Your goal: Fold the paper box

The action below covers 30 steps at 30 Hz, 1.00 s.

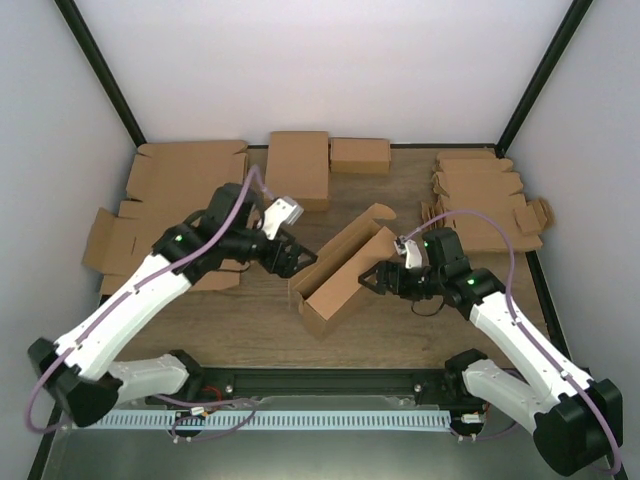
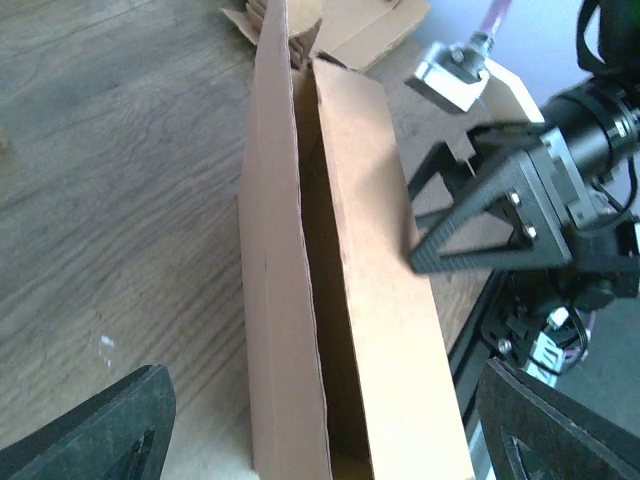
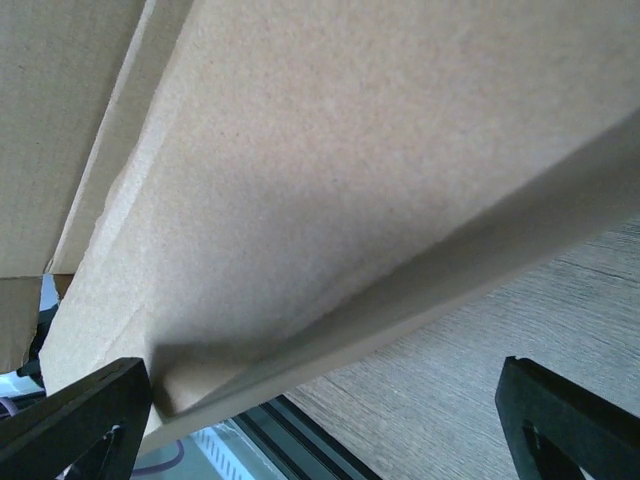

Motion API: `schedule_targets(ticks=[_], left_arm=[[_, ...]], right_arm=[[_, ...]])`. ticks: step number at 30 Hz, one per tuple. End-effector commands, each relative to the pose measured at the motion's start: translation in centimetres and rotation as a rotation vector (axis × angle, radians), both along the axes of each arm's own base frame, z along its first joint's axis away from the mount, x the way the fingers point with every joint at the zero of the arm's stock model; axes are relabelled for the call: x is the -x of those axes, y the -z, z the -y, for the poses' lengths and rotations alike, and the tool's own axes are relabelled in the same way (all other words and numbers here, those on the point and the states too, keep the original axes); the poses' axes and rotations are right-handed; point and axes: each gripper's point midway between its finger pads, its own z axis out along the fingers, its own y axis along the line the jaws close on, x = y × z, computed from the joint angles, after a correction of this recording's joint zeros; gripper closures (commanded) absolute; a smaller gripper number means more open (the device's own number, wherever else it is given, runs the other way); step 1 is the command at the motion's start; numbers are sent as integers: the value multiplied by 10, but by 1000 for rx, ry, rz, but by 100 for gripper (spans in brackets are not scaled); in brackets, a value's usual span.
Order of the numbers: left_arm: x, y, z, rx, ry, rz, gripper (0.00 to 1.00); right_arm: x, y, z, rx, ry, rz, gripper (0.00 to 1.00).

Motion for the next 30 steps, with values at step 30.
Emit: schedule_targets(ticks=[30], left_arm=[[51,39,-35,-133,95,48,0]], right_arm=[[5,8,14,122,1,-13,21]])
